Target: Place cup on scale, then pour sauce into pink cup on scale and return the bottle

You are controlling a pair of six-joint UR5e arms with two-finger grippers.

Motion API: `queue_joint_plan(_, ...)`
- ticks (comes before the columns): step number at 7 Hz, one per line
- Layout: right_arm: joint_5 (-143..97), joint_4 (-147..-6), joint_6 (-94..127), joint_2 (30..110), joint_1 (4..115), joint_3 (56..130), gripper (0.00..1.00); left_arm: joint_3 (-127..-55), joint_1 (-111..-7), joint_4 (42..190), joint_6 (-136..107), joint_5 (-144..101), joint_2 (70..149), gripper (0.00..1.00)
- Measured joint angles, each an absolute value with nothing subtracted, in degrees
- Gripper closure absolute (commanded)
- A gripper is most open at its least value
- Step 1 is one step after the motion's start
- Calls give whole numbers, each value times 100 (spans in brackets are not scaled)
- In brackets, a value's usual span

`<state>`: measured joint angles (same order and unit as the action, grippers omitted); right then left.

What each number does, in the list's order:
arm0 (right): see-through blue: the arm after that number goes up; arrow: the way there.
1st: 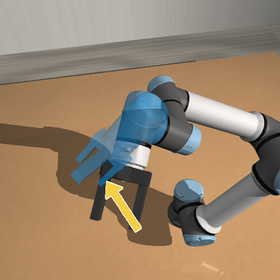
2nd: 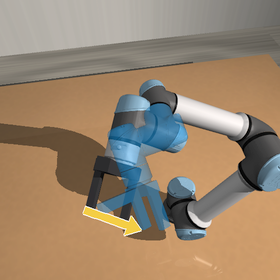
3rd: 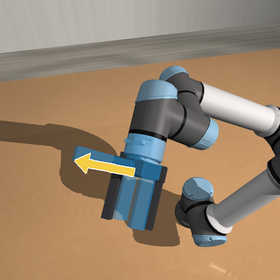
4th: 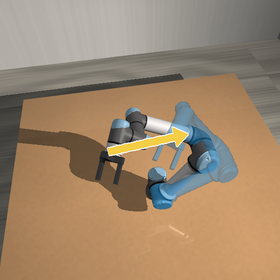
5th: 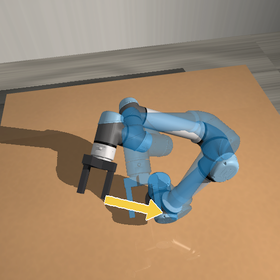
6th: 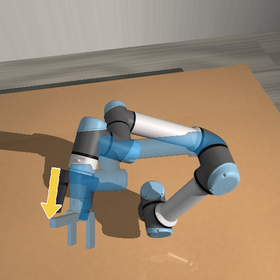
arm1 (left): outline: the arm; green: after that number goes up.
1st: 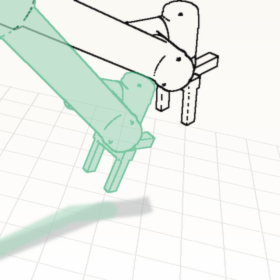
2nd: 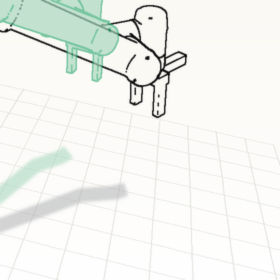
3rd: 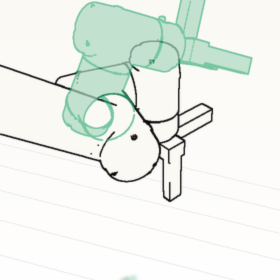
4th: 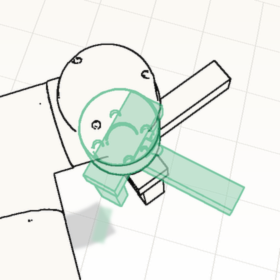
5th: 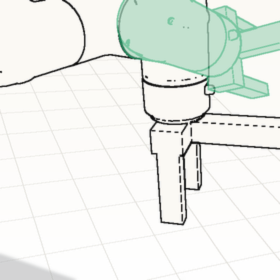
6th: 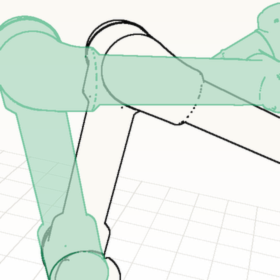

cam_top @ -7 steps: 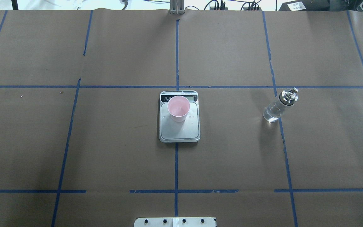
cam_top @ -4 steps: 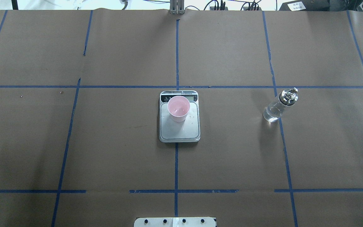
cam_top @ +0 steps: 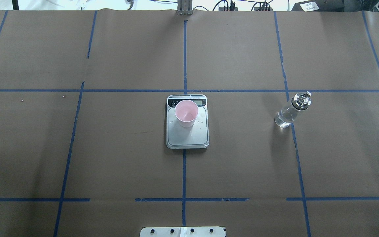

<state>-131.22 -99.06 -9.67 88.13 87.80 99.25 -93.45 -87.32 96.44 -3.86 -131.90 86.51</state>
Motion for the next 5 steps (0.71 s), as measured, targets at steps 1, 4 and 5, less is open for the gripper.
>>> queue_joint_plan(1, -13128, -9895, -967, 8844, 8776, 9927, 0, -9323, -8732, 9671, -384, -13216, 8654, 0)
queue_joint_plan(4, -13144, -9884, -967, 8847, 8773, 9951, 0, -9326, -8728, 9702, -414, -13268, 8663, 0)
queue_joint_plan(5, -13149, -9887, -967, 8833, 8774, 9946, 0, -9342, -8728, 9678, -411, -13317, 8679, 0)
